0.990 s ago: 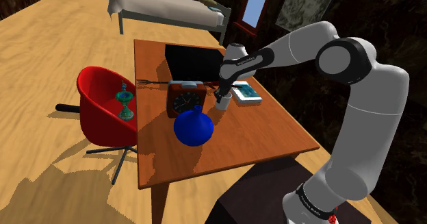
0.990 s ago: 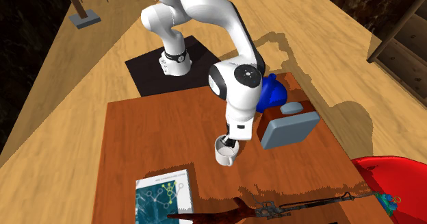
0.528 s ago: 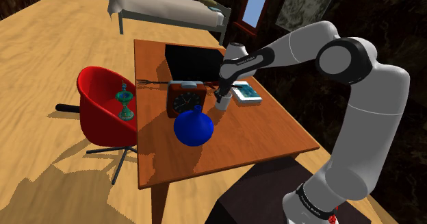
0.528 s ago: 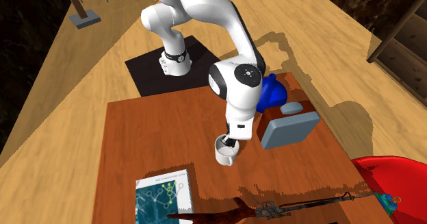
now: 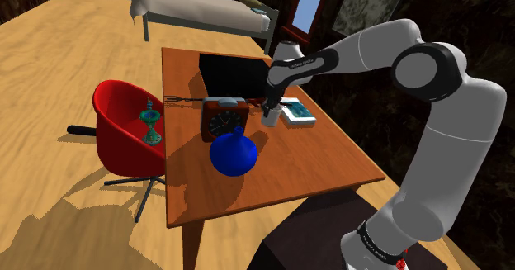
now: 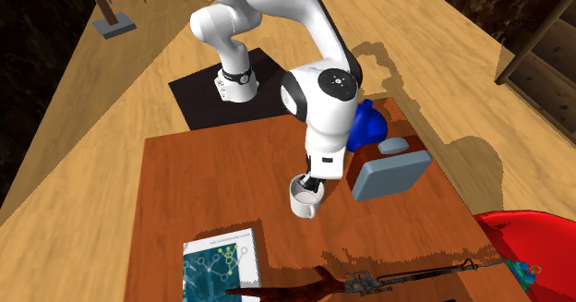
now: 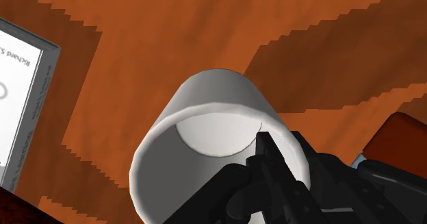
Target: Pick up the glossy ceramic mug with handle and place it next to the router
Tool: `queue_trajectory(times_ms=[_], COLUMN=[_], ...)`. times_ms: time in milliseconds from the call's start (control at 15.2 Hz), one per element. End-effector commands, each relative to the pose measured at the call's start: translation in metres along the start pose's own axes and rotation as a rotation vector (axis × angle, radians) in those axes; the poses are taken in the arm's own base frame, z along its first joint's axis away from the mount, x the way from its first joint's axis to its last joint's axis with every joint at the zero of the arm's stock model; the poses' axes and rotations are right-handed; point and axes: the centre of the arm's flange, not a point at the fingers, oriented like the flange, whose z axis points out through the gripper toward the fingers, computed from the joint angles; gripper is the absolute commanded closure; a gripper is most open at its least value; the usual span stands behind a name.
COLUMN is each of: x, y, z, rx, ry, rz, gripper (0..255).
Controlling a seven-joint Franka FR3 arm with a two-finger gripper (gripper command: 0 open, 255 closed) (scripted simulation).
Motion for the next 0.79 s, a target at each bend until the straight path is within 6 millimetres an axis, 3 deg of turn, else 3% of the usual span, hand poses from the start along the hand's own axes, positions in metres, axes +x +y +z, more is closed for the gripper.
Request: queue_trajectory(times_ms=[0, 726], x=[0.0, 0.002], y=[0.0, 0.004], z=[-0.01, -0.068], rx=[0.0, 0.0], ry=[0.0, 0.0], rz=[0.0, 0.0], gripper=[255, 255])
